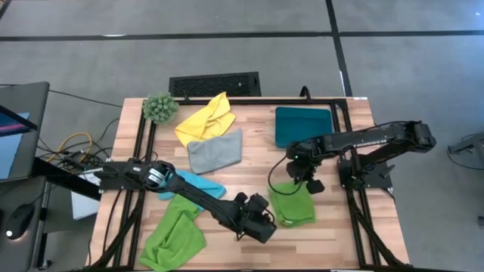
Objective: Fold microfiber towels
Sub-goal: Fold the right green microfiber cloth
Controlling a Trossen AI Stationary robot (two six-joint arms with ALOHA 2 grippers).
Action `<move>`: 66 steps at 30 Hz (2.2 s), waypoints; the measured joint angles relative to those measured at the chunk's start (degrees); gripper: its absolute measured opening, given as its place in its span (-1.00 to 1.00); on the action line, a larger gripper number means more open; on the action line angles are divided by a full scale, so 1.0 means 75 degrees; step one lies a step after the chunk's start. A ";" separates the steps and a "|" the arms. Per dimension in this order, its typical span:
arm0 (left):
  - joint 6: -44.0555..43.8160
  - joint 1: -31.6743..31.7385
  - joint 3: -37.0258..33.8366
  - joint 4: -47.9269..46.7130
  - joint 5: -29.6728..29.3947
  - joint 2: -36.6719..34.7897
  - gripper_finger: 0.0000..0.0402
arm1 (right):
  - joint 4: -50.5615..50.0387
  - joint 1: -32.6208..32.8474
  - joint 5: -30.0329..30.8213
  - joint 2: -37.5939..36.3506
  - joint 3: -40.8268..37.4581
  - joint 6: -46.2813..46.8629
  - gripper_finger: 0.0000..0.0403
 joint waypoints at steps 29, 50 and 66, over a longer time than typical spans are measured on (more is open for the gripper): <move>0.1324 -0.0168 0.0003 -0.1093 -0.1419 -0.2004 -0.18 | -0.0489 -0.1647 0.0974 -0.1665 0.0615 0.2911 -0.99; 0.1577 -0.0101 0.0067 -0.1215 -0.1386 -0.1996 -0.18 | -0.0824 -0.3219 0.1433 -0.1792 0.2936 0.2520 -0.99; 0.1643 0.0103 0.0067 -0.1195 -0.1104 -0.1996 -0.18 | -0.0666 -0.5332 0.1404 -0.0953 0.3252 0.0989 -0.99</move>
